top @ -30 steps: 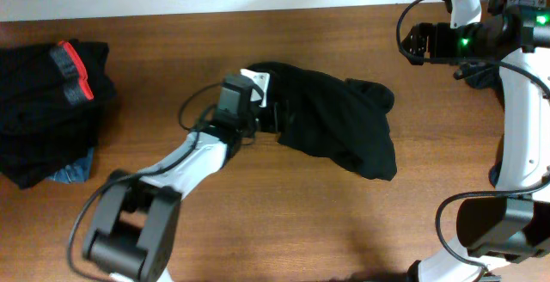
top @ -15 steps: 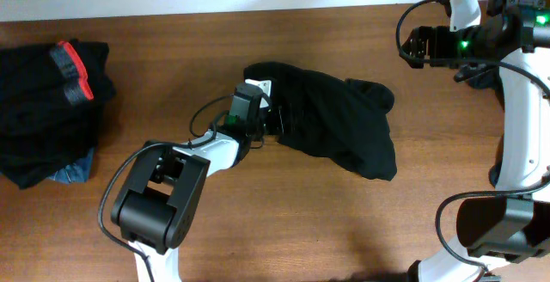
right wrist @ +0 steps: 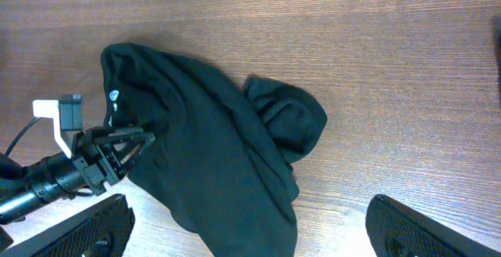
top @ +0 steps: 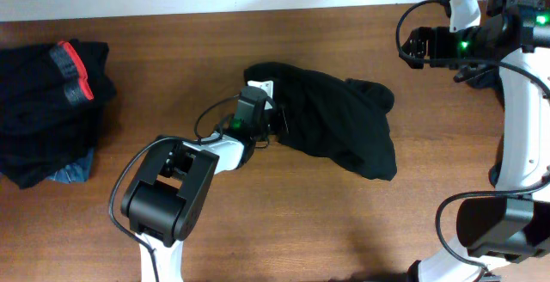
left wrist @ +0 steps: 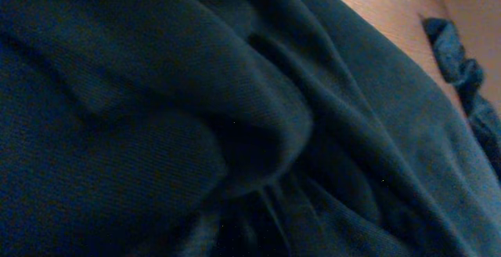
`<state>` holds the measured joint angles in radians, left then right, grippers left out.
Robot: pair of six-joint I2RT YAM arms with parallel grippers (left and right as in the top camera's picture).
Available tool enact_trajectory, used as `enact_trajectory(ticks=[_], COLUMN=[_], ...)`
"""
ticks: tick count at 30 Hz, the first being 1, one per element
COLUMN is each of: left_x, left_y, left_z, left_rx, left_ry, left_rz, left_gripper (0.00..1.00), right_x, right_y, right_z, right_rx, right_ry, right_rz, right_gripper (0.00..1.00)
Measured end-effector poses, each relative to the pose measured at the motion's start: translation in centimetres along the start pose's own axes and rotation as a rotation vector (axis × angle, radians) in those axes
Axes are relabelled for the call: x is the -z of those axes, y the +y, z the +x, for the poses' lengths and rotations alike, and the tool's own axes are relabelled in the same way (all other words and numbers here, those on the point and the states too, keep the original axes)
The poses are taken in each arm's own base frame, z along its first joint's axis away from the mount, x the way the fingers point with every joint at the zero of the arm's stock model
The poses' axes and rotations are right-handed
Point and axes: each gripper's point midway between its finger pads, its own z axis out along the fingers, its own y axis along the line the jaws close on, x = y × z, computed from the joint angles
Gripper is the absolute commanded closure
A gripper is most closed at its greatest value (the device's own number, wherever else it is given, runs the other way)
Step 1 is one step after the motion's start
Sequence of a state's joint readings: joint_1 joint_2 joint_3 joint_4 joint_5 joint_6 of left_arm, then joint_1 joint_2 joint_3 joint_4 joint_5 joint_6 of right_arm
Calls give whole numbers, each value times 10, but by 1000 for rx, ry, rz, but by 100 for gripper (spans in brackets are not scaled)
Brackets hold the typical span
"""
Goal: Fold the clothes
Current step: 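Reach the left gripper to the shirt's left edge and grasp it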
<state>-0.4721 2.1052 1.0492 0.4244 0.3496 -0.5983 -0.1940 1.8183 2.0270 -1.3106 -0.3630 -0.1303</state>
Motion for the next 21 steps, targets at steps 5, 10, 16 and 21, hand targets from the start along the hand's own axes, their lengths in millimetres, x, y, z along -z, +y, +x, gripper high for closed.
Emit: enact_trajectory(ticks=[5, 10, 16, 21], left_x=[-1, -1, -1, 4], left_y=[-3, -3, -7, -4], left_z=[8, 9, 6, -7], left_rx=[16, 27, 21, 35], left_ry=[54, 70, 59, 49], left_rz=[12, 11, 34, 44], left_gripper=[58, 100, 100, 100], right_x=[0, 0, 0, 0], right_y=[0, 0, 0, 0], right_z=[0, 1, 0, 1], right_rx=[-1, -1, -1, -1], right_ry=[2, 2, 2, 2], right_rz=[0, 0, 0, 0], right_gripper=[1, 0, 0, 0])
